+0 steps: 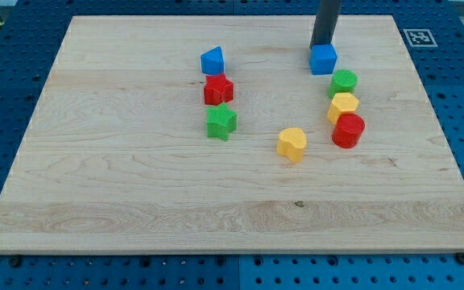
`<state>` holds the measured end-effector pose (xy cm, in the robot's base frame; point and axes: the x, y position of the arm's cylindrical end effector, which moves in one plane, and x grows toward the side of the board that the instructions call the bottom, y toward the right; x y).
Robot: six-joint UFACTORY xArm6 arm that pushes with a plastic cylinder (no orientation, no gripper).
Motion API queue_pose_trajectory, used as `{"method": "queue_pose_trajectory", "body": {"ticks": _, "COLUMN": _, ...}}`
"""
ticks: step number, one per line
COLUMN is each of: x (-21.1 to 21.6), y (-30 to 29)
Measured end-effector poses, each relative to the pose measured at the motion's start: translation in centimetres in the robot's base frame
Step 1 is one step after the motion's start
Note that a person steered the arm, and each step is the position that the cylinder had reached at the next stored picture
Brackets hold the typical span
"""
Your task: Adjust the circlesyellow hexagon and blue cube in a vertical line
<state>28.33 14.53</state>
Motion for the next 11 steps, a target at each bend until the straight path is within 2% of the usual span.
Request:
{"method": "queue_pose_trajectory", "body": {"ticks": 1, "x": -0.8, "y": 0.7}}
{"method": "queue_pose_trajectory", "body": {"ticks": 2, "x": -0.3, "y": 4.8}}
{"method": "queue_pose_trajectory", "body": {"ticks": 3, "x": 2.0, "y": 8.2}}
{"method": "queue_pose_trajectory", "body": {"ticks": 4, "x": 6.4, "y": 11.8}}
{"method": "queue_pose_trajectory", "body": {"ticks": 5, "x": 12.3, "y": 13.0}}
{"method": "queue_pose_trajectory", "body": {"ticks": 6, "x": 17.6, "y": 10.6}}
{"method": "queue_pose_trajectory", "body": {"ticks": 7, "x": 18.8, "y": 7.4}}
{"method": "queue_pose_trajectory", "body": {"ticks": 11, "x": 19.3, "y": 5.1}}
